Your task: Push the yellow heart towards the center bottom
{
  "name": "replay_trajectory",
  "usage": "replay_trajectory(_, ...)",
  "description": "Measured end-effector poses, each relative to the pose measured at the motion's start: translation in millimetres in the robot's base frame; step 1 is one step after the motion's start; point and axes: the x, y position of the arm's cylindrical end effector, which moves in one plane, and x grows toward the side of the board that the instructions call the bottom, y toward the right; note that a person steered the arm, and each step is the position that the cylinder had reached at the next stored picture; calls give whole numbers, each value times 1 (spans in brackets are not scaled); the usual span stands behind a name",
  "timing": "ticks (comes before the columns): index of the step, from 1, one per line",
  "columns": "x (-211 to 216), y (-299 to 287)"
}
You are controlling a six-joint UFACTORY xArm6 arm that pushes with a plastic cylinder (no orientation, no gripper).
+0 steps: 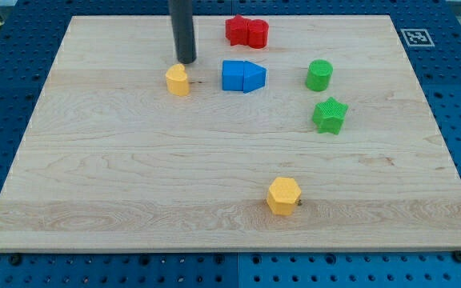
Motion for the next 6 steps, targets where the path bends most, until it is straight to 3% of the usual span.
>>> replay_trajectory(3, 79, -7)
replay_trajectory(4, 85, -20)
replay_trajectory(6, 106, 18)
